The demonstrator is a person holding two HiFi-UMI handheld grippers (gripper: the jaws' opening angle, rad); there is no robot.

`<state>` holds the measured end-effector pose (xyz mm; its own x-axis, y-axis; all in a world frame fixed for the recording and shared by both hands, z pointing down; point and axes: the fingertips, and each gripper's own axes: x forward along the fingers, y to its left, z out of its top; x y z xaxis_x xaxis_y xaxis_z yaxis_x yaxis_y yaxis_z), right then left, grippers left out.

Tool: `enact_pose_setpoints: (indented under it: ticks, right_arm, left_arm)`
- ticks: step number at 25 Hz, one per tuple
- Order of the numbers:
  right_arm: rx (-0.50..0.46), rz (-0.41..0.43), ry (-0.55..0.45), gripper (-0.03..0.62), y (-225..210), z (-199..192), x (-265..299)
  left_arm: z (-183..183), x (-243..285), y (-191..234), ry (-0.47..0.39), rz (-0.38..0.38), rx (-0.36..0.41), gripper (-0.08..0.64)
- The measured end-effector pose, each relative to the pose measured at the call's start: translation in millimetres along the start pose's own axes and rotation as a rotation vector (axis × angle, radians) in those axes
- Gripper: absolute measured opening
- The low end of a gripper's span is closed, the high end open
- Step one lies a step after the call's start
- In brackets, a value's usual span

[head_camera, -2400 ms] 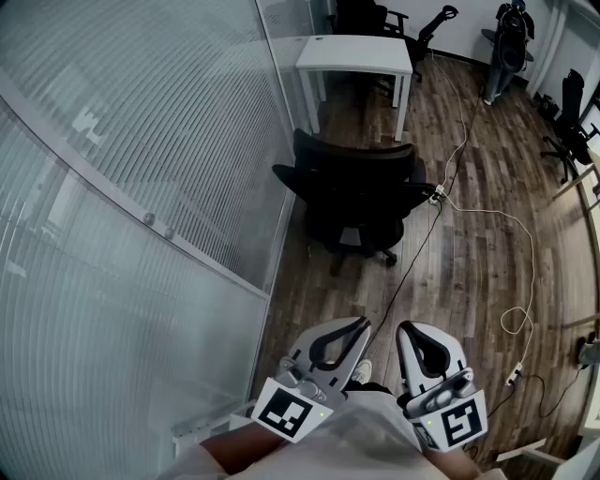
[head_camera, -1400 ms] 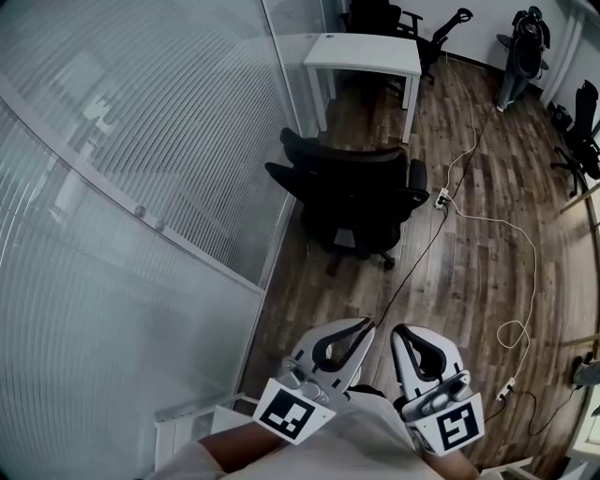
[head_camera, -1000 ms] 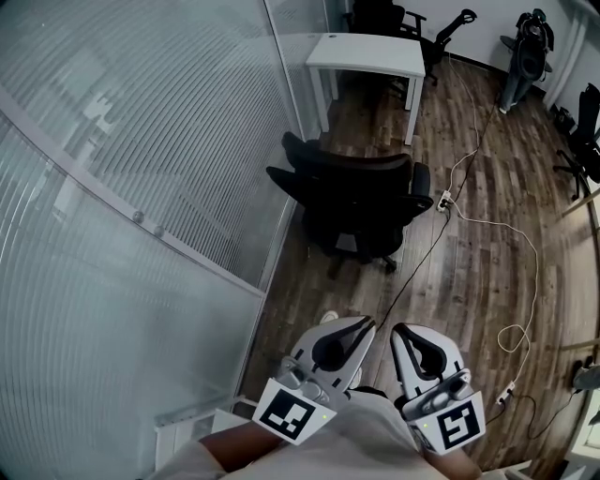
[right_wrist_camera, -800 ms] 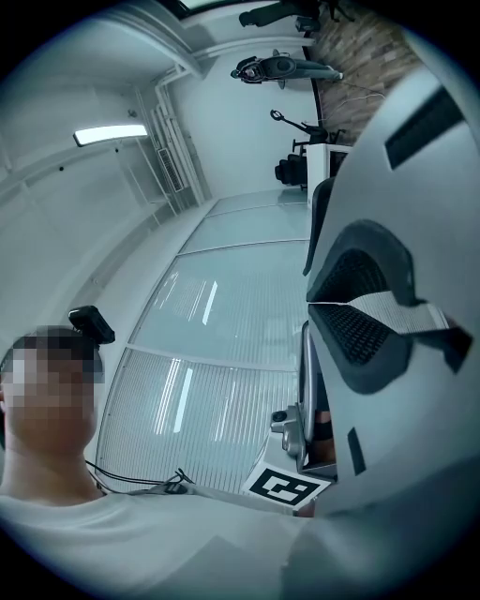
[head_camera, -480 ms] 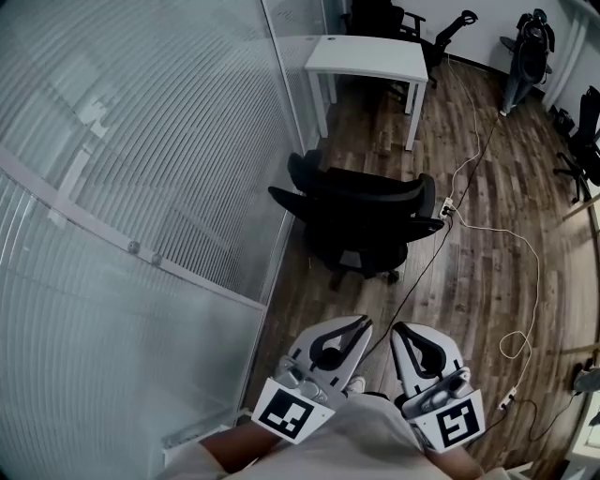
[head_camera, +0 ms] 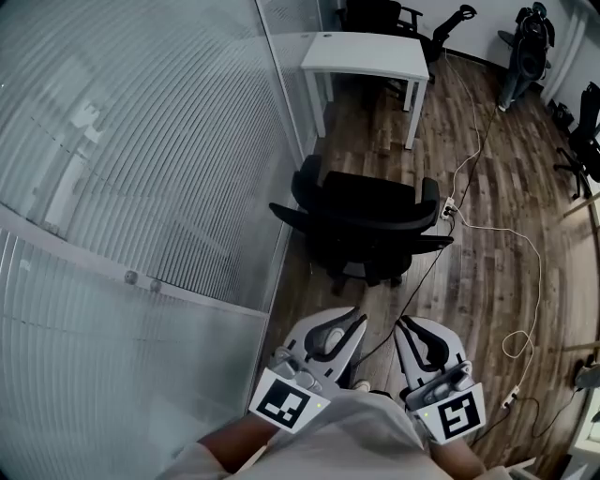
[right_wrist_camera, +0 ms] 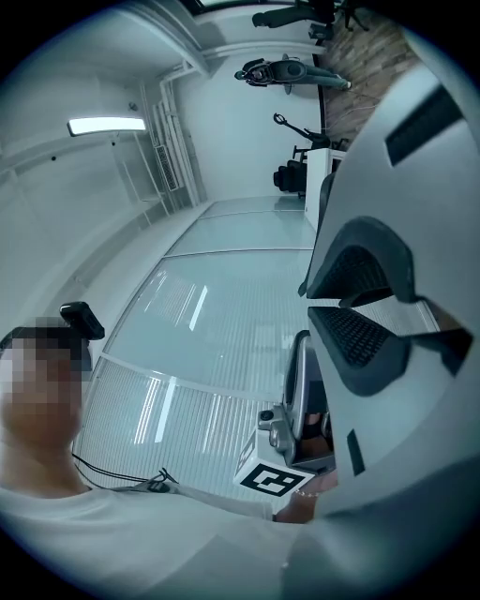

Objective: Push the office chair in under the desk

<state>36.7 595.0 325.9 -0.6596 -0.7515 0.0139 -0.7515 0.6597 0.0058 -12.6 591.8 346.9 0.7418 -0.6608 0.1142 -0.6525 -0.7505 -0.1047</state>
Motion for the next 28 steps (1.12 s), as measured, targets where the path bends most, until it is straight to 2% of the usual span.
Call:
enact_pose_setpoints:
  ticks: [6, 9, 11, 15, 20, 28]
  right_arm:
    - [-0.051, -0.036, 0.070, 0.034, -25.3, -23.2, 27.5]
    - [-0.099, -0.064, 0.124, 0.034, -45.6, -39.8, 36.4]
    - [-0.144, -0.085, 0.167, 0.034, -64.1, -49.9, 40.9]
    - [-0.253, -0.117, 0.252, 0.035, -102.1, -68.4, 45.3]
    - [-0.355, -0.116, 0.378, 0.055, -132.5, -102.4, 54.0]
    - [-0.467, -0.091, 0.583, 0.118, -177.1, -159.9, 72.6]
  left_arm:
    - [-19.5, 13.8, 56.9, -0.001, 0.031, 0.014, 0.043]
    - [-37.2, 19.5, 87.8, 0.034, 0.060, 0.037, 0.043]
    - [-50.7, 24.1, 107.8, 0.079, 0.071, 0.067, 0.043]
    - [-84.4, 33.6, 138.8, 0.192, 0.043, 0.103, 0.043]
    - [-126.4, 41.4, 172.2, 0.315, 0.045, 0.192, 0.046]
    - [-175.3, 64.4, 215.8, 0.488, -0.005, 0.358, 0.135]
